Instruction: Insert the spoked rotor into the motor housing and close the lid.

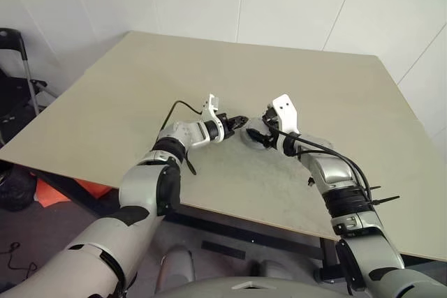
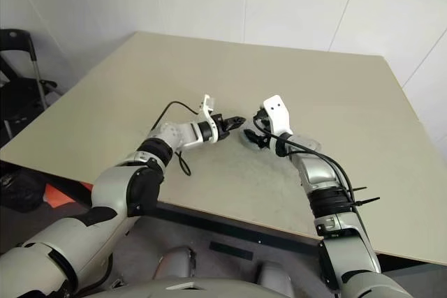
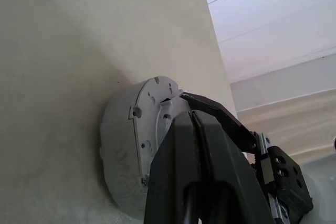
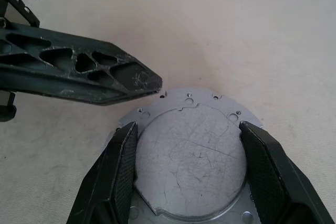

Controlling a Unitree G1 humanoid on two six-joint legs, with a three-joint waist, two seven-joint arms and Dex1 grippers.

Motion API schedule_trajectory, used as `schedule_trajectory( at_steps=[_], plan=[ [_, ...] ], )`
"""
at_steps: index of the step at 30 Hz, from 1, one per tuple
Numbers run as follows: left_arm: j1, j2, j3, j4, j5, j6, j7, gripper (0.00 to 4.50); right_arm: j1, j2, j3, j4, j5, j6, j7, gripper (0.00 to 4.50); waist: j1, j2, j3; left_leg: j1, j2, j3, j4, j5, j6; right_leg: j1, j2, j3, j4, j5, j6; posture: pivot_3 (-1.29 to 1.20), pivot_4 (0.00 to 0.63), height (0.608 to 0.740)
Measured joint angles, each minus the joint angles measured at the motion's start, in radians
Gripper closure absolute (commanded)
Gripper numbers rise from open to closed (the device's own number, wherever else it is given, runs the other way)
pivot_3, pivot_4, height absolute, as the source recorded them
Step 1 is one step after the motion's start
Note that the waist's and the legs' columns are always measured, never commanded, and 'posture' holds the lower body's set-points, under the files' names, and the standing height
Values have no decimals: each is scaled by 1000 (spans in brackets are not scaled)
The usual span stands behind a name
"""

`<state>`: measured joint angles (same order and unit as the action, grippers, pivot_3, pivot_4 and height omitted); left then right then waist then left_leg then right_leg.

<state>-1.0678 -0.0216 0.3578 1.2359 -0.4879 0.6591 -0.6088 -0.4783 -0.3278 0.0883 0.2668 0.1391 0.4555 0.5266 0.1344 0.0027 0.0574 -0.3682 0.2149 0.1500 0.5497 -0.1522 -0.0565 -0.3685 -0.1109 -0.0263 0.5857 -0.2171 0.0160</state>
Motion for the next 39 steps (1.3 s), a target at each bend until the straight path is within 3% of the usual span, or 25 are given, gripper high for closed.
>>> schedule_trajectory(
  at_steps=[17,21,27,39],
  plan=[
    [-24,-15,-29,9,80,-6,91,4442,-3,0,-7,-10,7,32,-11,1546,3,0,0,1,-1,0,-4,0,0,1,-1,0,-3,0,0,0,0,740],
    [-28,-20,-32,8,87,5,85,4500,-1,-12,-13,-21,12,42,-16,297,8,0,0,0,-1,0,-4,0,0,1,-1,0,-4,0,0,0,0,740],
    [-31,-28,-36,3,93,31,46,4500,31,-56,-10,-134,13,132,13,297,18,0,0,-2,-1,0,-5,0,0,1,-1,0,-5,3,-5,0,0,740],
    [-52,-41,-39,-5,101,53,11,4500,74,-174,-25,-377,89,290,125,297,22,1,1,-13,-6,0,-5,-3,4,-7,-2,-2,-6,1,0,0,0,740]
  ],
)
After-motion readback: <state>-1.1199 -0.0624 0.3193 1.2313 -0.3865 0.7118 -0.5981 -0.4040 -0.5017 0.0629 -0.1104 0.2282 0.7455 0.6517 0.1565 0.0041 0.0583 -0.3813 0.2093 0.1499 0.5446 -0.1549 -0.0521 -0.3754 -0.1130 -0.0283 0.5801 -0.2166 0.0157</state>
